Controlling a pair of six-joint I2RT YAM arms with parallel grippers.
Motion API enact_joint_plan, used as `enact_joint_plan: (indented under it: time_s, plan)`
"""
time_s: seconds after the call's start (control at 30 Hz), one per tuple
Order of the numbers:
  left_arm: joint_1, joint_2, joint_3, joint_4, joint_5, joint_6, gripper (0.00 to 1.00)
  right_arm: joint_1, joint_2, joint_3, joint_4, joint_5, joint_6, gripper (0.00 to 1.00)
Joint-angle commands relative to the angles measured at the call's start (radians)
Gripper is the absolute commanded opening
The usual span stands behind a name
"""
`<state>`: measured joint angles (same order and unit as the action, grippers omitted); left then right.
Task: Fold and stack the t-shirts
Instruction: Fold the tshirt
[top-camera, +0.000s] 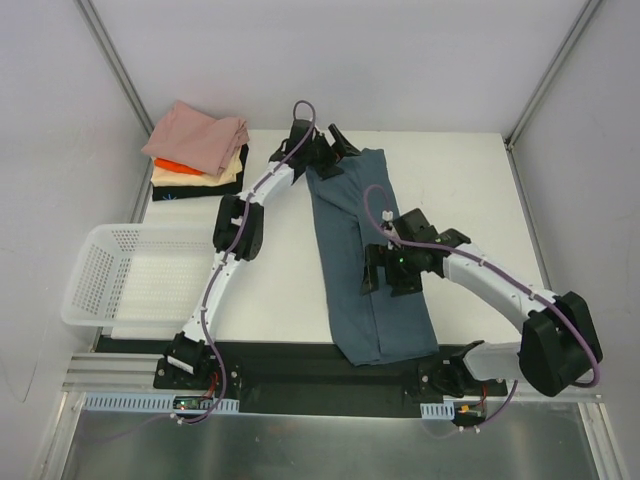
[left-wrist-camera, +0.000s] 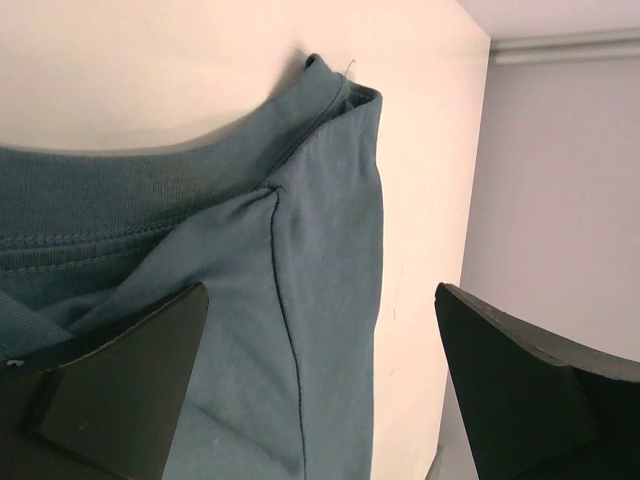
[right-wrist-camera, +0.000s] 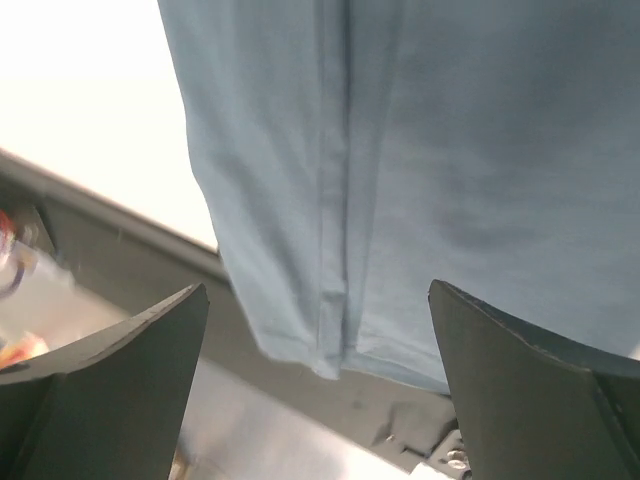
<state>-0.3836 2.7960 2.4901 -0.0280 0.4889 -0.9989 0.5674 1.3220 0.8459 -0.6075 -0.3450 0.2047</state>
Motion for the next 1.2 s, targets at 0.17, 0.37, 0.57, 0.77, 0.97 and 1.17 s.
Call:
enact_joint_plan:
  time_s: [0.17,0.37,0.57,0.77,0.97,1.17]
  plan:
    - [0.029,-0.169,-0.017,0.023,0.02,0.112,0.99,-0.003,0.095,0.3,-0.098,0.301,-0.04,0.96]
    - [0.031,-0.448,-0.216,0.025,0.092,0.189,0.99,-0.004,0.244,0.461,-0.121,0.339,-0.079,0.96]
    - [0.031,-0.838,-0.696,0.027,0.028,0.244,0.99,-0.015,0.462,0.628,-0.149,0.448,-0.102,0.96]
    - [0.011,-1.087,-1.093,0.025,-0.079,0.25,0.99,-0.053,0.545,0.634,-0.121,0.403,-0.09,0.96]
    - [-0.087,-1.017,-1.165,0.025,0.042,0.226,0.99,-0.08,0.468,0.457,-0.075,0.293,-0.079,0.96]
    - [-0.166,-0.839,-1.074,0.025,0.079,0.209,0.99,-0.08,0.332,0.245,-0.046,0.235,-0.065,0.96]
